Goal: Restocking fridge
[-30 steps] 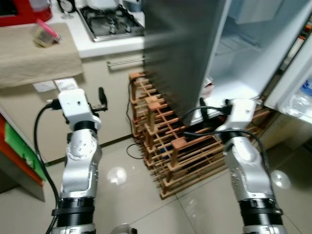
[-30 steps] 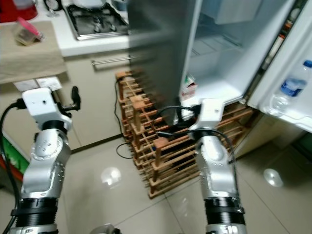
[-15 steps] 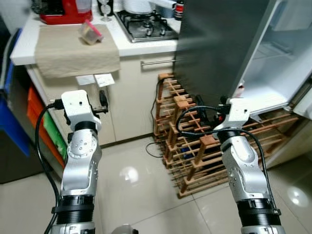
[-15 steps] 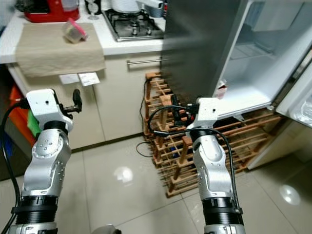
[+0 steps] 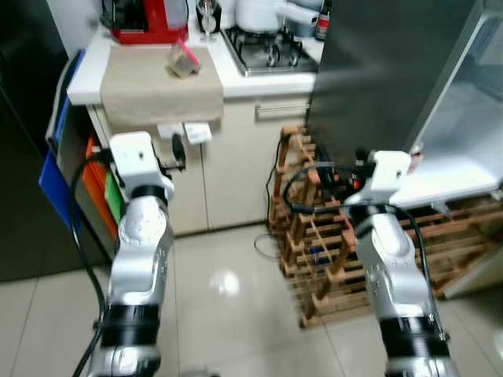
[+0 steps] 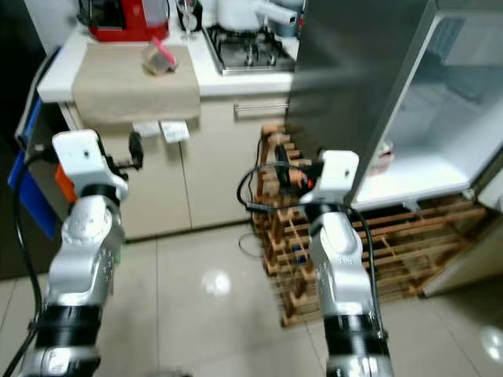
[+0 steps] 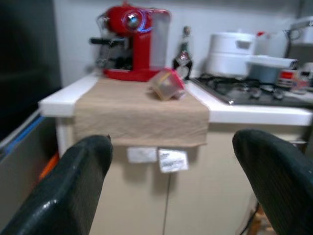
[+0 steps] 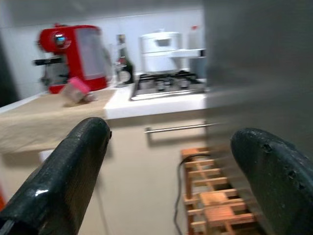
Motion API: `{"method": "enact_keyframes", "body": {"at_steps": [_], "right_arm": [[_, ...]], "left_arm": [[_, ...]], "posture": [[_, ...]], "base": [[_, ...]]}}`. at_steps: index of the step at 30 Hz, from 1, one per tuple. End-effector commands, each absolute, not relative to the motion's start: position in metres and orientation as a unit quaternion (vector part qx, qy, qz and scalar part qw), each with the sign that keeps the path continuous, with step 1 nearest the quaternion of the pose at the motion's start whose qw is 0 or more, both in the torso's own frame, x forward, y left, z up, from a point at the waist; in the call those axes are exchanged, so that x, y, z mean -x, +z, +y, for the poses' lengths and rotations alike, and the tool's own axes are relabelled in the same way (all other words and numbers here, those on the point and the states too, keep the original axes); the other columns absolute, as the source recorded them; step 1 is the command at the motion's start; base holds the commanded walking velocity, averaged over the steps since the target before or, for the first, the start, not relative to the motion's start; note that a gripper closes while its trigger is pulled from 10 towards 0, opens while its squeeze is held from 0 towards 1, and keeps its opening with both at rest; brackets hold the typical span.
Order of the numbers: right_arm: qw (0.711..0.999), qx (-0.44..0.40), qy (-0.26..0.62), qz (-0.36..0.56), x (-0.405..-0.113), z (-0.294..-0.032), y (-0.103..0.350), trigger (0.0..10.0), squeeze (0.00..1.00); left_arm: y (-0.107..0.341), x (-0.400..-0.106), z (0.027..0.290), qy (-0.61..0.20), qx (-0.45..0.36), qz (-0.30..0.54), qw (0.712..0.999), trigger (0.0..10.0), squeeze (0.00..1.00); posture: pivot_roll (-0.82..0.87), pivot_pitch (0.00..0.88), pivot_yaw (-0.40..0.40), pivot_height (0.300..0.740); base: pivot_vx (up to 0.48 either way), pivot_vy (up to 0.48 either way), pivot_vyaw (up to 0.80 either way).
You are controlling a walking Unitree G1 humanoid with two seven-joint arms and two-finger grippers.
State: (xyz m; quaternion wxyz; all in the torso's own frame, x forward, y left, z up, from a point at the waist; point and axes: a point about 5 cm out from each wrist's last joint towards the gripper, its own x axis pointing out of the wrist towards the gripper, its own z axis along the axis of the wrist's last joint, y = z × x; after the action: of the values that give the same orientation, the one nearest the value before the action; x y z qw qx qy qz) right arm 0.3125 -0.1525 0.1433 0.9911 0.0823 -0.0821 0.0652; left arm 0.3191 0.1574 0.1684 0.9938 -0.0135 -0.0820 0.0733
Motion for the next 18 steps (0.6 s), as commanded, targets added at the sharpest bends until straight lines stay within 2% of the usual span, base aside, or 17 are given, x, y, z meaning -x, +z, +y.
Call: {"method": "enact_keyframes", "body": {"at_steps": [1,9,18], "right_arm": [[0.991,-0.08,0.071,-0.078,-0.3162,-0.1464,0.1431,10.0,0.02],[0.993,-0.074,0.067,-0.068,-0.3191,-0.1466,0.1406,10.0,0.02],[0.992,-0.068,0.074,-0.073,-0.3194,-0.1443,0.1415,10.0,0.0]], "left_arm": [[0.1693,-0.3198,0.1653,0.083,0.003,-0.082,0.993,10.0,0.0],[0.1717,-0.3214,0.1658,0.079,-0.007,-0.088,0.993,10.0,0.0],[0.1731,-0.3246,0.1643,0.079,-0.006,-0.091,0.993,10.0,0.0]], "posture": [[-0.04,0.0,-0.026,0.74],[-0.04,0.0,-0.027,0.74],[-0.04,0.0,-0.031,0.74]], "base": [[0.465,0.0,0.73],[0.465,0.0,0.7],[0.465,0.0,0.0]]}}
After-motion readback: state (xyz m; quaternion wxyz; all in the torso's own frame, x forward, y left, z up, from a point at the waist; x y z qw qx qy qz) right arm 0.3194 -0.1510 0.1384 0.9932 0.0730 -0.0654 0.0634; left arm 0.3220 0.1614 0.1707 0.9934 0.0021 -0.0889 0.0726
